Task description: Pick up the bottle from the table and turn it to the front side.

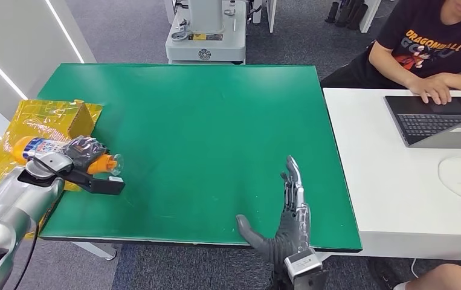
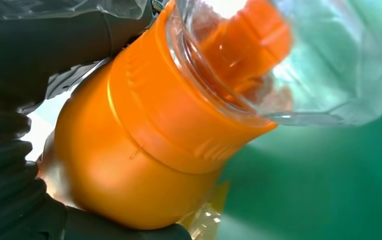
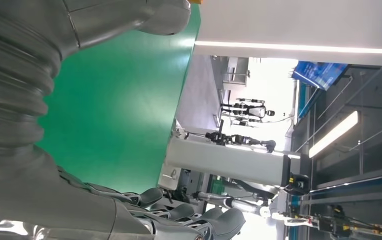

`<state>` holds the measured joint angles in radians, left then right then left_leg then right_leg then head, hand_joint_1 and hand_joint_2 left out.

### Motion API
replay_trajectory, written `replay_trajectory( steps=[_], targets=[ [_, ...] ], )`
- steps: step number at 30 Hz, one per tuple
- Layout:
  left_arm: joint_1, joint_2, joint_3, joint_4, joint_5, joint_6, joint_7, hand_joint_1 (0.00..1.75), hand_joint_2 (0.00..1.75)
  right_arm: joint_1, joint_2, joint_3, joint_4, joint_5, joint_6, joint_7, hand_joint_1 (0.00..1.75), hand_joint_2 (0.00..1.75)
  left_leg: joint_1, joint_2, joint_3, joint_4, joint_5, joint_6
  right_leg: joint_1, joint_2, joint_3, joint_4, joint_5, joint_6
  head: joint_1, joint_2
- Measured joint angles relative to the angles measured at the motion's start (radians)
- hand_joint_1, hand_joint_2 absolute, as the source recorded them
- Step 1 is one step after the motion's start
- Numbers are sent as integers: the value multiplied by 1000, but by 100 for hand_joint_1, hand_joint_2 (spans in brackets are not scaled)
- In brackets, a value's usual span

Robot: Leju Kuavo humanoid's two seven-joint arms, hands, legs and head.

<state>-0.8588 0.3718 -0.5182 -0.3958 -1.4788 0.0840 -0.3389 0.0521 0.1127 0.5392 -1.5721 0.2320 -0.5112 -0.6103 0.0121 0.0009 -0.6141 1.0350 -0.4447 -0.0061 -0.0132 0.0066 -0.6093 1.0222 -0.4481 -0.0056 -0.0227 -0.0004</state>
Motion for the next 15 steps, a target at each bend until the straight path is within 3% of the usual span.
replay_trajectory(
  steps=[15],
  targets=[
    [42,-69,-52,40,6,22,61,175,175,-8,7,-6,-20,20,-14,14,0,175,0,0,0,-1,0,0,0,-1,1,0,0,0,0,0]
  ],
)
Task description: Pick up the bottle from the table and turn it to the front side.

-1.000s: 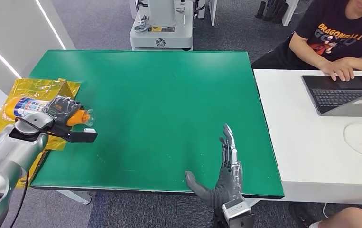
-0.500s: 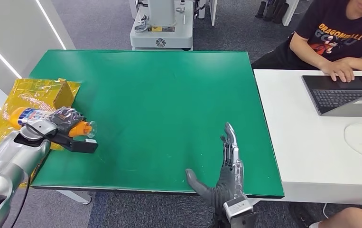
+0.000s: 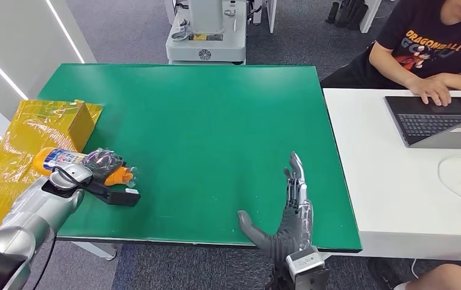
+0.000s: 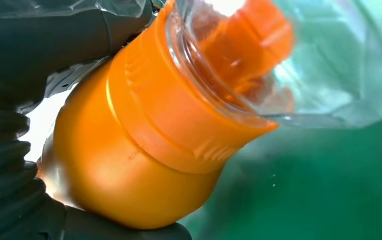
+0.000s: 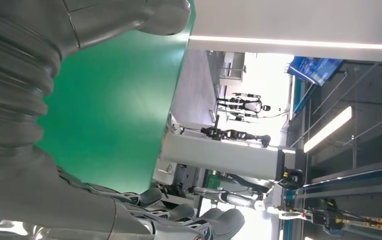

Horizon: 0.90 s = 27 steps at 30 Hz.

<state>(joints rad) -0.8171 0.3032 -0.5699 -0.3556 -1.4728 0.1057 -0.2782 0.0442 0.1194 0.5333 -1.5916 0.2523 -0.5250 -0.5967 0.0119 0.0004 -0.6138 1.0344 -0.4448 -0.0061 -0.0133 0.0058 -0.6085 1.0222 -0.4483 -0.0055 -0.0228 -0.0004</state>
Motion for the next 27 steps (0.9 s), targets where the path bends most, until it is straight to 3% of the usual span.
replay_trajectory(
  steps=[2,3,6,7,12,18,27],
  targets=[
    [8,-1,0,1,19,17,15,175,175,-2,0,0,-1,0,1,1,0,175,0,0,0,0,0,0,0,-1,1,0,0,0,0,0],
    [12,-1,0,1,28,26,21,140,175,-2,0,0,-1,0,1,1,0,175,0,-1,0,0,0,0,0,-2,1,0,0,0,0,0],
    [22,-1,0,1,44,42,28,10,175,-2,0,0,-1,0,2,2,0,175,0,-2,1,-1,1,-1,0,-3,2,0,0,0,0,0],
    [25,-2,0,1,45,45,30,0,175,-2,0,0,-1,0,2,2,0,175,0,-2,1,-1,1,-1,0,-3,2,0,0,0,0,0],
    [30,-4,1,2,49,45,47,0,175,-3,0,0,-1,-1,1,3,0,175,0,-2,3,-1,2,-2,0,-3,4,1,0,-1,0,0],
    [25,4,17,6,92,-42,48,0,175,-7,0,0,1,-5,1,9,0,175,0,-1,5,-1,2,-3,0,-1,5,1,1,-2,0,0],
    [18,12,28,6,95,-46,46,0,175,-8,0,0,3,-12,-1,9,0,175,0,-1,6,-1,2,-3,0,0,4,1,0,-2,0,0]
  ],
)
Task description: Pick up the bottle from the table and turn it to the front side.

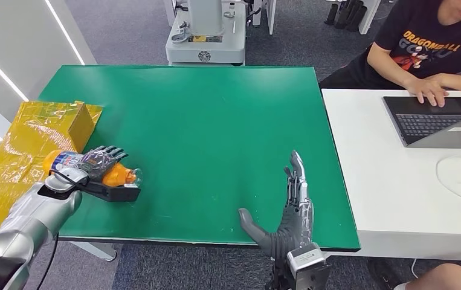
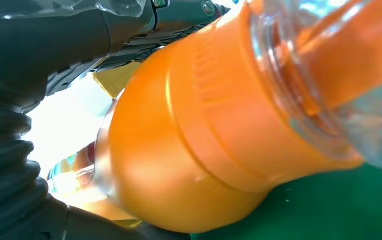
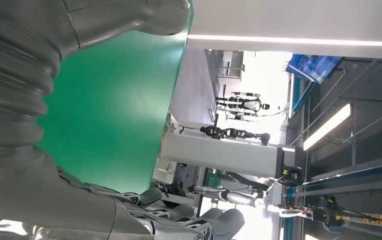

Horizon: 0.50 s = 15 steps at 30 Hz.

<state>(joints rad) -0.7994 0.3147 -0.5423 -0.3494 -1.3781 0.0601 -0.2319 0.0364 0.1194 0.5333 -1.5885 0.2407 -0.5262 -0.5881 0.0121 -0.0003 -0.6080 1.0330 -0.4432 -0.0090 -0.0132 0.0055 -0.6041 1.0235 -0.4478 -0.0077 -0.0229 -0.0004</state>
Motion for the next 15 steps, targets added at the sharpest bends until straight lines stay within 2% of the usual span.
replay_trajectory(
  steps=[15],
  targets=[
    [-7,42,10,1,-2,18,13,0,175,-7,1,-1,0,8,30,14,0,175,0,0,-1,0,0,0,0,0,-1,0,0,-1,0,0]
  ],
)
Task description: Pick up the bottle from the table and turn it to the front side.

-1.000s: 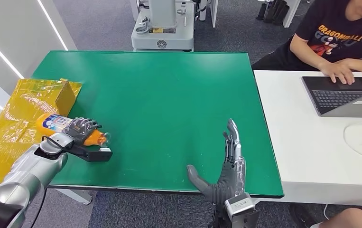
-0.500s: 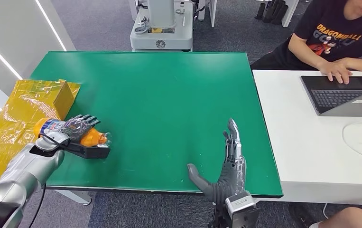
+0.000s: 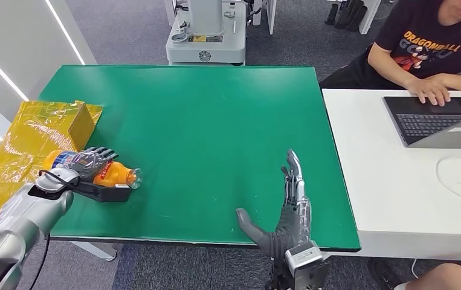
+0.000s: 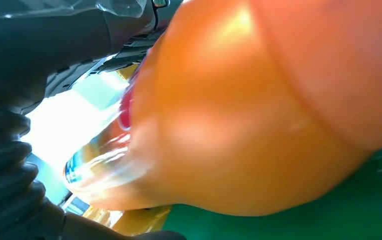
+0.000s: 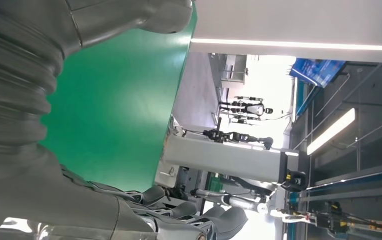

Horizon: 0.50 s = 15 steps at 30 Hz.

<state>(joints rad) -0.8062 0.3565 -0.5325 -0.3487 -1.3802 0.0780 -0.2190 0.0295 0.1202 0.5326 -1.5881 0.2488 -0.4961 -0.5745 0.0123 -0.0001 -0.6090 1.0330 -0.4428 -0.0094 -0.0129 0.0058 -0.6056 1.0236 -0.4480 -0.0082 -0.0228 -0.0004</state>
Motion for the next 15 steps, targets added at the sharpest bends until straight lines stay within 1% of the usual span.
replay_trajectory(
  steps=[4,9,15],
  targets=[
    [-23,21,0,0,-14,-6,-2,0,175,-6,4,-5,0,1,9,1,0,175,0,0,-1,0,0,0,0,0,-2,0,0,0,0,0],
    [-80,43,0,0,-35,-19,-4,0,175,-11,15,-9,0,1,11,-2,0,175,0,0,-2,0,0,0,0,-1,-2,0,0,0,0,0],
    [-116,53,-1,0,-39,-18,-15,0,175,-12,23,-14,0,1,9,-3,0,175,0,0,-2,0,0,0,0,0,-3,0,0,0,0,0]
  ],
)
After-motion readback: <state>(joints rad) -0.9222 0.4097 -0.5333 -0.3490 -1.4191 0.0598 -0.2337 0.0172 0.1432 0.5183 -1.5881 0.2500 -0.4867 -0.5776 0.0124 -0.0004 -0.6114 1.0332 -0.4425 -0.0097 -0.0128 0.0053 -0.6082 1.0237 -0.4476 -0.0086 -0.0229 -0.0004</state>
